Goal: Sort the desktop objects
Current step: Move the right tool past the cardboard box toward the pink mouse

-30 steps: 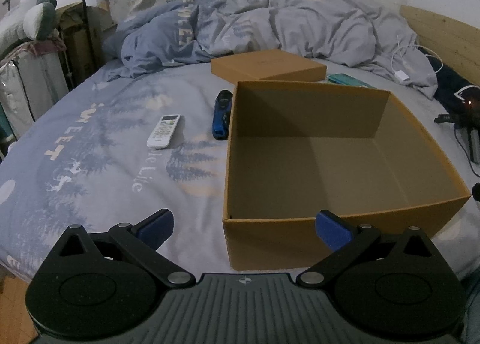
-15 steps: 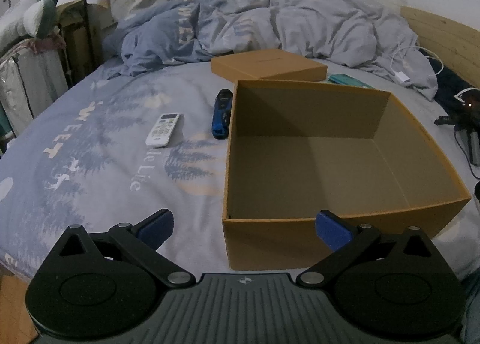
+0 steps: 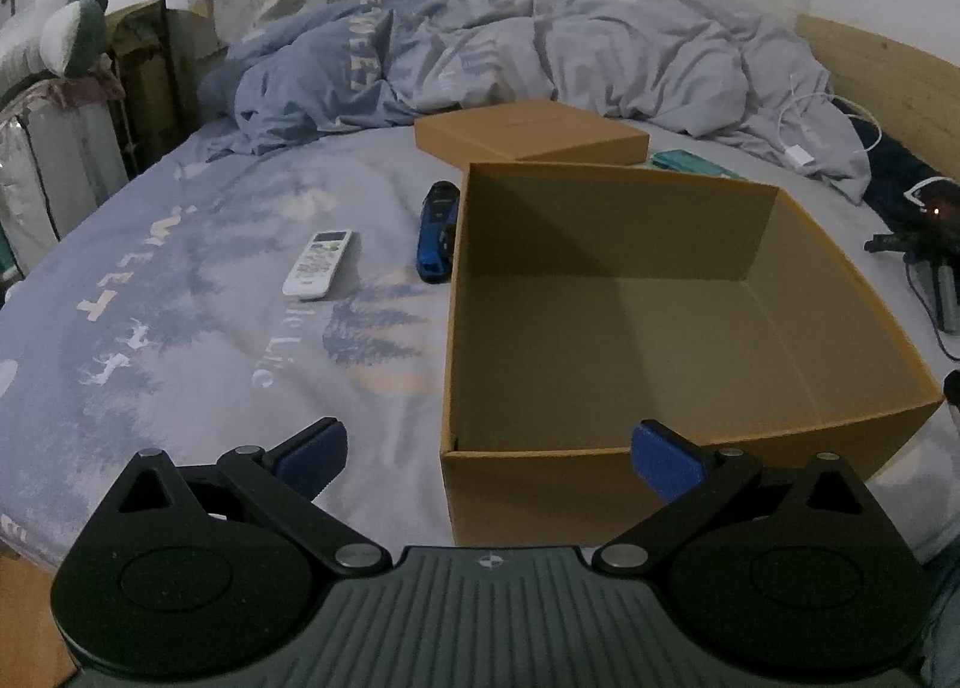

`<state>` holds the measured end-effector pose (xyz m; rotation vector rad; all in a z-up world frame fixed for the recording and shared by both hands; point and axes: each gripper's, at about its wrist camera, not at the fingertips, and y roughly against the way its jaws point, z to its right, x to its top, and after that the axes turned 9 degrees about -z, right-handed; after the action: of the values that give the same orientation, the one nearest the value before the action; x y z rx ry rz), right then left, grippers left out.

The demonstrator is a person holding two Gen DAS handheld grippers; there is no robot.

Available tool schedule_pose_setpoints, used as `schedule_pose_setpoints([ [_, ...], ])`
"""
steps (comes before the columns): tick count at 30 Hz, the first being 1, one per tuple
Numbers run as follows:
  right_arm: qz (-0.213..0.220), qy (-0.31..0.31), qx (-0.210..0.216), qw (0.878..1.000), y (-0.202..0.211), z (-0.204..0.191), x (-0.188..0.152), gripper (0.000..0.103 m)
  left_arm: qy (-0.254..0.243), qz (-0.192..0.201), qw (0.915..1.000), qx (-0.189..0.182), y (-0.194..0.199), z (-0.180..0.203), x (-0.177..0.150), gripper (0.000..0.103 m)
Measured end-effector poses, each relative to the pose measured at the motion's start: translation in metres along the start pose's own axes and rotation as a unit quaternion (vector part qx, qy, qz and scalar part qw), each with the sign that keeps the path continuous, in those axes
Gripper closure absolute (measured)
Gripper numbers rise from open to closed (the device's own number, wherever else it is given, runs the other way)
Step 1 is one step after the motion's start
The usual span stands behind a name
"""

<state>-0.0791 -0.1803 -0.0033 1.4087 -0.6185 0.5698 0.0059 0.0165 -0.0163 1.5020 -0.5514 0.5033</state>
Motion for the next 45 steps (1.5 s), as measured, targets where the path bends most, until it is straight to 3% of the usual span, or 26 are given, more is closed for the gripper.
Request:
schedule_pose_setpoints([
  [16, -0.012, -0.007, 0.017, 1.000, -0.010, 0.007, 0.001, 0.000, 0.011, -0.003, 0.9997, -0.022, -0.007, -0.003, 0.005, 0.000],
  [31, -0.020, -0.053, 0.021, 0.998, -0.027, 0.029, 0.002, 0.000, 0.007, -0.001, 0.9999, -0.009, -0.014, 0.003, 0.009, 0.000],
  [39, -0.012, -0.095, 0.035, 0.995, -0.032, 0.046, 0.013, 0.000, -0.001, 0.022, 0.9997, -0.009, 0.000, 0.006, 0.014, 0.000],
  [45, -0.030, -0.102, 0.023, 0.994, -0.052, 0.052, 0.030, 0.000, 0.004, 0.027, 0.9996, -0.002, -0.001, 0.004, 0.019, 0.000],
])
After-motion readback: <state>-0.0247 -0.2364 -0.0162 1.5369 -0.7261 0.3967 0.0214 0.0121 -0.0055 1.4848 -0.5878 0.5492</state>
